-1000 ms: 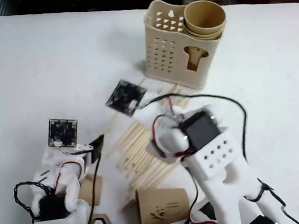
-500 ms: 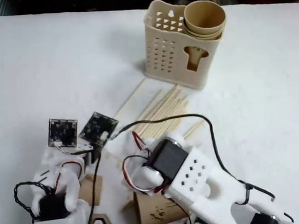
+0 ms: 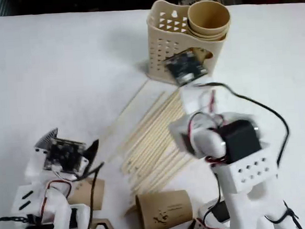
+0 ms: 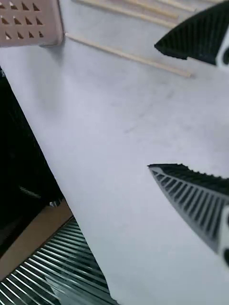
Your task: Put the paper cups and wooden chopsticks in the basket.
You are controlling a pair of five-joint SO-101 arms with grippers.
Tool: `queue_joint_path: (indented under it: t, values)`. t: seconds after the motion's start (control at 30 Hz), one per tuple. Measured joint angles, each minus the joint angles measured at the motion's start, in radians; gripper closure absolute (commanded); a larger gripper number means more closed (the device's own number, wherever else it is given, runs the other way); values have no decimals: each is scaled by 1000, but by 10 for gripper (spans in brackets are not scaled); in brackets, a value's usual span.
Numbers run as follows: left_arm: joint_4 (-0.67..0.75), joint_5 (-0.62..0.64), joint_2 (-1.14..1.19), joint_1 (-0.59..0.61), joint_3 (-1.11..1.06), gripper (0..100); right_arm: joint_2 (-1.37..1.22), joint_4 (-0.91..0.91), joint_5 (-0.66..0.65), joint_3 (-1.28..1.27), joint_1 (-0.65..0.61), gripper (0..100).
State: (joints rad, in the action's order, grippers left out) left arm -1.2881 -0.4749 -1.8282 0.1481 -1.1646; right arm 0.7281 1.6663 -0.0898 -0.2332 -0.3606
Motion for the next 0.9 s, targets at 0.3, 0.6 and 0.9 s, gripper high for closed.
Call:
queue_joint_path:
  t: [0.3,0.6,0.9]
  values:
    - [-150,-264,61,-40,150,650,0,-249,3,-272,157,775]
    - [-331,-427,505,-195,397,649,0,-555,3,-534,245,775]
    - [-364,-428,543,-503,302,649,5,-591,18,-535,381,775]
